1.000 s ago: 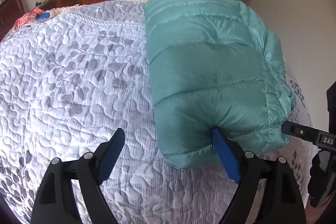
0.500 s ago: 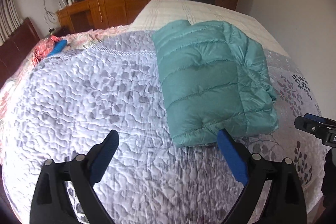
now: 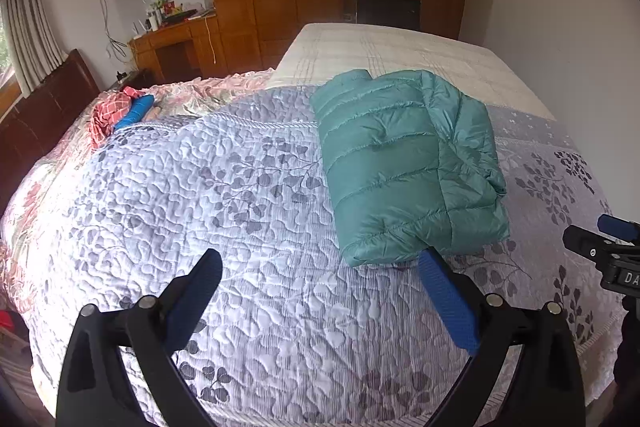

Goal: Fold large clothes

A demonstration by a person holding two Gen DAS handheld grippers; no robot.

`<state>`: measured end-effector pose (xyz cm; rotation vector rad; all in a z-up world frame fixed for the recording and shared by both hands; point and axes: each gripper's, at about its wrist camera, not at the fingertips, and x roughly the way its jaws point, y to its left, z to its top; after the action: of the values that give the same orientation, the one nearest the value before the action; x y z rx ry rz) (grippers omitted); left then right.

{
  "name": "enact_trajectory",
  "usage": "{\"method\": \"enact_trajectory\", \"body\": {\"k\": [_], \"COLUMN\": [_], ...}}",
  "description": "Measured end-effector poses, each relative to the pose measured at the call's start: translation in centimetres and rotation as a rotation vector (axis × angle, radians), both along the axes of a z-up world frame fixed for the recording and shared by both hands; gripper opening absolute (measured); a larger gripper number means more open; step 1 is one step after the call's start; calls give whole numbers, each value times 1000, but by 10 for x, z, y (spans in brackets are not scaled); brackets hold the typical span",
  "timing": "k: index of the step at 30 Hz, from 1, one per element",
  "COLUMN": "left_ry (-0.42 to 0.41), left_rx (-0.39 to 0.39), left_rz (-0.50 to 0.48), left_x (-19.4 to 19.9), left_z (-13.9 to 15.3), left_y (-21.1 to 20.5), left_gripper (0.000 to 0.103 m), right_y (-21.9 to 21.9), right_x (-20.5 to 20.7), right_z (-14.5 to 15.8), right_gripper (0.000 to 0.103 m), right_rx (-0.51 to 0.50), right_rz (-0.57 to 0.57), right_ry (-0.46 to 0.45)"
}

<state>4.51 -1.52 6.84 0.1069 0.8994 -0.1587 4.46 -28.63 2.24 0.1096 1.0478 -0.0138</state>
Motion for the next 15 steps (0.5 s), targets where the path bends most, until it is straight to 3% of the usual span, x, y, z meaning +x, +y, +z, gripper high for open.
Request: {"method": "enact_trajectory", "body": {"k": [15], "left_ry": [15], "left_rx": [37], "left_rz": [21], "left_x": [-31], "left_z": [18], "left_y": [3], "left_gripper": [99], "right_y": [16], "right_x": [-28], "right_z": [10], "right_gripper": [96], "right_rx": [-9], "right_rz": [1], "right_ry": [38]}}
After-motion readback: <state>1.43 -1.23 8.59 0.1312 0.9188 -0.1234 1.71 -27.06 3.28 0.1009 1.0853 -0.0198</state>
